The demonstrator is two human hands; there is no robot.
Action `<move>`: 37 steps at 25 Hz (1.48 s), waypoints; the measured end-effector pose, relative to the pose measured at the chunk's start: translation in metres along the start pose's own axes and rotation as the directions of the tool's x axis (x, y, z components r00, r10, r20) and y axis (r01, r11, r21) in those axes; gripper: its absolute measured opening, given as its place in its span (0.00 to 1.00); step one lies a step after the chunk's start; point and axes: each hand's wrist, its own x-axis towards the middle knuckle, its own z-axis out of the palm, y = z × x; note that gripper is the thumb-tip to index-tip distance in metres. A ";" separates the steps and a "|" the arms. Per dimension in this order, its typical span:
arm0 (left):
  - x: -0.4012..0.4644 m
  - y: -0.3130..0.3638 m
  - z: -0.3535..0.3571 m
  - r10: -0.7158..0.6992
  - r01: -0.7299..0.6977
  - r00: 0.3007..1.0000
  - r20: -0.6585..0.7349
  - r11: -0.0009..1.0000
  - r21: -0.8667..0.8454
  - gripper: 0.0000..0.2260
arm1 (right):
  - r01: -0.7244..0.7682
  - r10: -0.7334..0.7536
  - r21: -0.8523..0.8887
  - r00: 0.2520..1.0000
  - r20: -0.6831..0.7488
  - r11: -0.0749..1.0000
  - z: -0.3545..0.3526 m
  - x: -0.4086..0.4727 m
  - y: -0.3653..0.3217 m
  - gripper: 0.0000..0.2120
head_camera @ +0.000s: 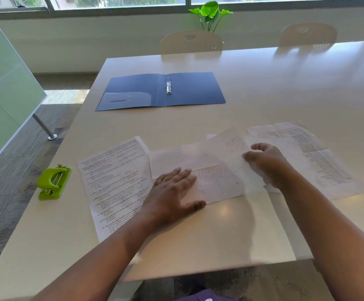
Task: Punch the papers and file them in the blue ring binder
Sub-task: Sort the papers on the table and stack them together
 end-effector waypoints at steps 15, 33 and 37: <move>0.001 0.038 -0.013 0.168 -0.129 0.920 -0.353 0.983 0.131 0.21 | 0.027 -0.126 0.403 0.967 0.221 0.915 -0.007 -0.020 -0.049 0.16; 0.024 0.001 -0.118 -0.501 0.057 0.852 -0.152 0.377 -0.924 0.10 | 0.240 -0.347 0.391 0.908 0.232 0.889 0.041 -0.019 -0.035 0.73; 0.023 -0.007 -0.111 -0.543 0.099 0.840 -0.010 0.172 -0.980 0.08 | 0.156 -0.331 0.474 0.891 0.312 0.867 0.045 -0.020 -0.037 0.47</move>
